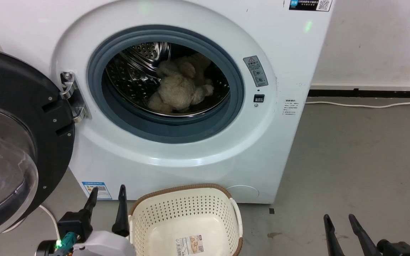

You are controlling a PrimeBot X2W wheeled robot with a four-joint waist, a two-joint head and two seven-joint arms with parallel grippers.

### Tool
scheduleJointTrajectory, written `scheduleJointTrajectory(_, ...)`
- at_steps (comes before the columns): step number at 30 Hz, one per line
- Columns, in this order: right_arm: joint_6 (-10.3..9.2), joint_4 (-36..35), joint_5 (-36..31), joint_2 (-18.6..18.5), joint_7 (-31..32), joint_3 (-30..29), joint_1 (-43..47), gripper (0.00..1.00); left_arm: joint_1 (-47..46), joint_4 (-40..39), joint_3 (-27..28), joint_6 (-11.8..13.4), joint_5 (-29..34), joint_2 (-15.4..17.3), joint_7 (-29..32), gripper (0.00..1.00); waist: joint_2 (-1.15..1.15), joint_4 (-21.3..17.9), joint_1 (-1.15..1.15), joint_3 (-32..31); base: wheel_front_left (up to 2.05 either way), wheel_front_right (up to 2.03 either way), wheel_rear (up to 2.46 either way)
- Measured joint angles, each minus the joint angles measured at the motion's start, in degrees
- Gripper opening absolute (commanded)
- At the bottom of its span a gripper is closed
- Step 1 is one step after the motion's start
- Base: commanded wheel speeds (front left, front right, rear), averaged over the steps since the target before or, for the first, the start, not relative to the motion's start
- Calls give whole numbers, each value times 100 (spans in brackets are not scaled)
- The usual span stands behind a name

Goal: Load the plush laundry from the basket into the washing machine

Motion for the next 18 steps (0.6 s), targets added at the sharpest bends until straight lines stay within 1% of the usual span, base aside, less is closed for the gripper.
scheduleJointTrajectory(4, 1, 30, 27, 0, -5, 14, 1, 100, 147, -43, 0, 71, -16, -2, 135, 100, 0, 2, 0, -18, 0, 0, 0)
scheduleJointTrajectory(11, 0, 53, 27, 0, -15, 4, 16, 100, 495, -244, -27, 204, -54, -43, 186, 100, 0, 1, 0, -48, 0, 0, 0)
scheduleJointTrajectory(18, 0, 54, -26, 0, 10, -1, 21, 100, 686, -361, -103, 222, -101, -96, 232, 100, 0, 14, 0, -22, 0, 0, 0)
